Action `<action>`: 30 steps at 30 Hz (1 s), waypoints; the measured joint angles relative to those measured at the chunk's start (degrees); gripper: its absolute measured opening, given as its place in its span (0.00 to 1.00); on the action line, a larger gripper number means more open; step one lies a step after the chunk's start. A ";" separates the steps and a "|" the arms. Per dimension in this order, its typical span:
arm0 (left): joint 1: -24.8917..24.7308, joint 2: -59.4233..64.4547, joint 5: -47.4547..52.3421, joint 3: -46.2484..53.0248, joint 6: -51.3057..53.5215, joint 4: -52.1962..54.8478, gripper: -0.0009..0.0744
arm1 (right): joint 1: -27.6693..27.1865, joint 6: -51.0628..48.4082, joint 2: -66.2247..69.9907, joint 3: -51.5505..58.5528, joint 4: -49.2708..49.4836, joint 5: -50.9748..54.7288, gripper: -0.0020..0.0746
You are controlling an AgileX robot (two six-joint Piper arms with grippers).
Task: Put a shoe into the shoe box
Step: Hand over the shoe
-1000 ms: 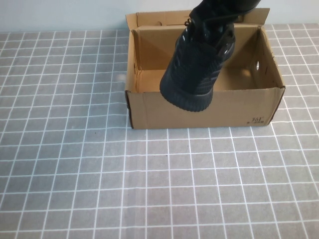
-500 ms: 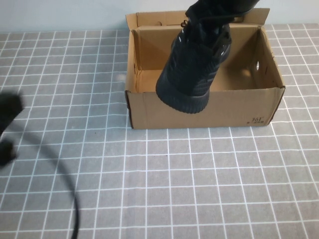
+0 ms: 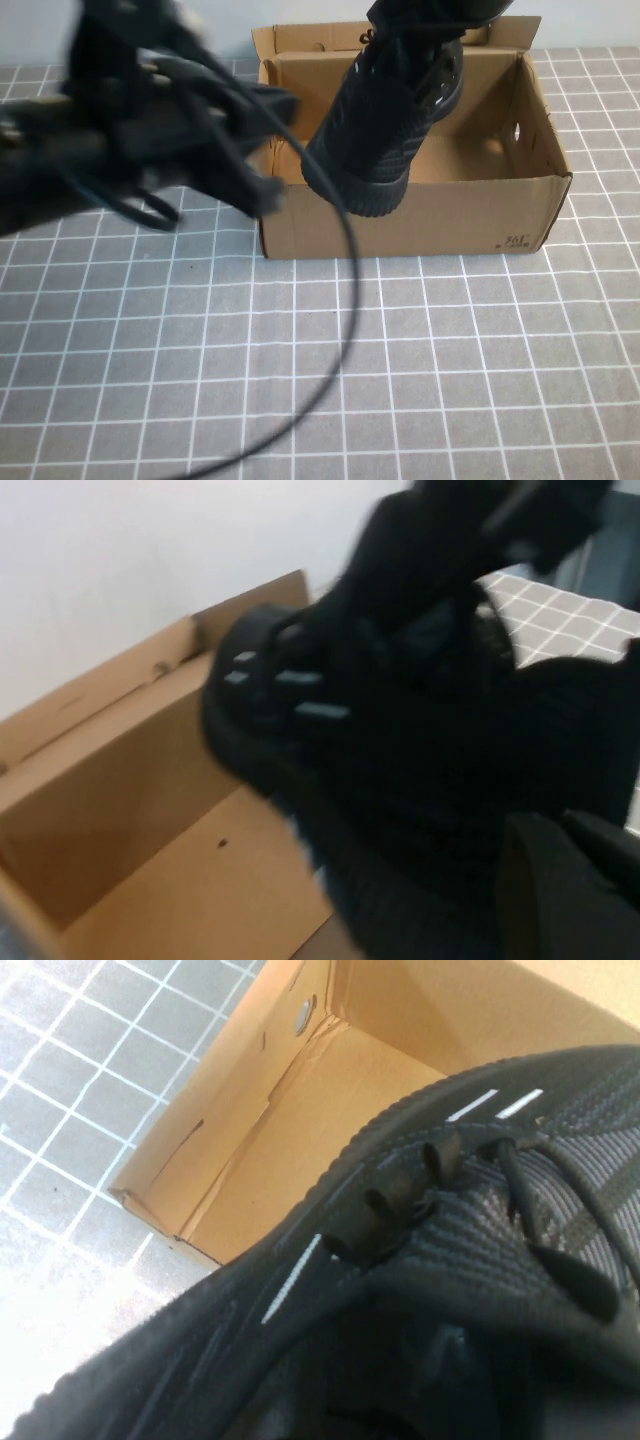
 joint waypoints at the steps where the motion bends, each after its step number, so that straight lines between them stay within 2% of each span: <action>1: -1.84 0.86 -1.31 0.00 2.48 -1.32 0.02 | 0.00 0.31 0.00 0.00 0.00 0.00 0.02; 3: -4.65 2.11 -2.80 0.00 6.37 -2.81 0.08 | 0.00 0.69 0.00 0.00 -0.19 -0.05 0.02; 5: -5.92 3.09 -3.52 0.00 9.26 -4.27 0.18 | 0.00 0.82 0.00 0.00 -0.19 -0.05 0.02; 10: -6.30 4.61 -5.08 0.00 12.07 -8.85 0.61 | 0.00 1.04 0.00 0.00 -0.27 -0.19 0.02; 13: -6.30 5.32 -6.39 0.00 15.83 -13.83 0.77 | 0.00 1.13 0.00 0.00 -0.27 -0.19 0.02; 16: -6.35 6.71 -6.39 -0.04 23.78 -21.09 0.81 | 0.00 1.13 0.00 0.00 -0.27 -0.28 0.02; 19: -6.44 8.94 -7.26 -0.04 33.65 -31.47 0.82 | 0.00 1.16 0.00 0.00 -0.27 -0.41 0.02; 22: -6.44 11.13 -7.78 -0.48 43.24 -36.87 0.83 | 0.00 1.25 0.00 0.00 -0.27 -0.41 0.02; 30: -6.44 17.32 -7.83 -4.30 47.70 -38.77 0.83 | 0.00 1.25 0.09 0.00 -0.02 -0.60 0.02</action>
